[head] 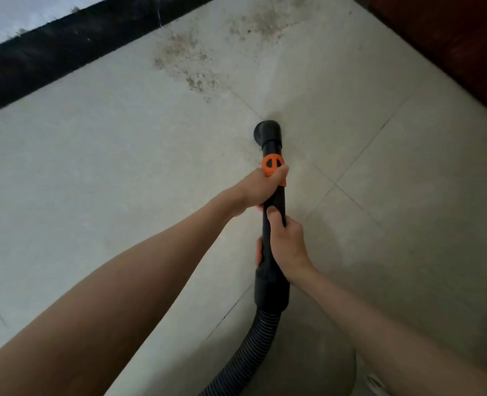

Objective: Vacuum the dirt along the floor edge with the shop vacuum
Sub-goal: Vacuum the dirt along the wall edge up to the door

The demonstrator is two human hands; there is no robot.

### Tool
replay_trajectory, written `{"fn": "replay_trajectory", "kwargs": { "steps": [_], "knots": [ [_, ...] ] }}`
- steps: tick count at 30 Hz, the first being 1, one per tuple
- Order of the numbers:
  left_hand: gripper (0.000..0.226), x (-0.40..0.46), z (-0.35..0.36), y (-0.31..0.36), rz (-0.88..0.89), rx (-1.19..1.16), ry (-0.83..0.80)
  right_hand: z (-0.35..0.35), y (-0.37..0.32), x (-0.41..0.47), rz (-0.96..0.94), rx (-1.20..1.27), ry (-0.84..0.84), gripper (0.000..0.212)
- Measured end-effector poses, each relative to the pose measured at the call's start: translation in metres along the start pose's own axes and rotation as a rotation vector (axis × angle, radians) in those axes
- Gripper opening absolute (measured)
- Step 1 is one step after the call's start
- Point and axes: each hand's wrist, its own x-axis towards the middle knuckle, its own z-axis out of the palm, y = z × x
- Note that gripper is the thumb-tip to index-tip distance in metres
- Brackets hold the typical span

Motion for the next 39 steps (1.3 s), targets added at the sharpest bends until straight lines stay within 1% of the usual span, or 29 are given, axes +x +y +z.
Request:
{"fn": "replay_trajectory", "kwargs": {
  "steps": [4, 8, 12, 14, 18, 20, 22, 24, 25, 27, 30, 34, 36, 39],
  "knots": [
    [0.037, -0.014, -0.01, -0.01, 0.038, -0.13, 0.115, 0.005, -0.014, -0.007, 0.026, -0.056, -0.123, 0.031],
    [0.042, -0.027, -0.017, -0.024, -0.009, -0.258, 0.185, 0.014, -0.025, -0.022, 0.046, -0.118, -0.188, 0.031],
    [0.042, -0.032, -0.005, -0.012, -0.034, -0.256, 0.123, 0.001, -0.029, -0.033, 0.099, -0.1, -0.174, 0.034],
    [0.041, -0.03, 0.004, -0.004, -0.072, -0.216, 0.077, -0.01, -0.026, -0.034, 0.124, -0.094, -0.137, 0.038],
    [0.038, -0.029, 0.026, 0.016, -0.085, 0.004, -0.009, -0.032, -0.018, -0.031, 0.103, 0.052, 0.041, 0.035],
    [0.026, -0.03, 0.038, 0.022, -0.085, 0.089, -0.011, -0.046, -0.016, -0.026, 0.093, 0.122, 0.108, 0.032],
    [0.014, -0.031, 0.049, 0.02, -0.085, 0.158, 0.042, -0.064, -0.016, -0.02, 0.065, 0.159, 0.151, 0.034],
    [0.015, -0.036, 0.057, 0.006, -0.1, 0.188, 0.116, -0.083, -0.015, -0.013, 0.05, 0.183, 0.196, 0.039],
    [0.018, -0.044, 0.059, -0.004, -0.119, 0.193, 0.123, -0.091, -0.013, -0.01, 0.057, 0.195, 0.215, 0.041],
    [0.024, -0.066, 0.064, -0.024, -0.167, 0.228, 0.055, -0.103, -0.009, -0.01, 0.086, 0.22, 0.232, 0.042],
    [0.036, -0.099, 0.078, -0.045, -0.224, 0.231, -0.08, -0.103, -0.006, -0.012, 0.088, 0.22, 0.184, 0.04],
    [0.051, -0.129, 0.104, -0.059, -0.234, 0.051, -0.218, -0.081, -0.004, -0.022, 0.059, 0.14, 0.051, 0.041],
    [0.056, -0.139, 0.105, -0.07, -0.226, -0.034, -0.229, -0.071, -0.001, -0.028, 0.074, 0.111, -0.01, 0.041],
    [0.058, -0.151, 0.104, -0.079, -0.191, -0.168, -0.217, -0.061, 0.004, -0.037, 0.107, 0.112, -0.074, 0.041]
  ]
}}
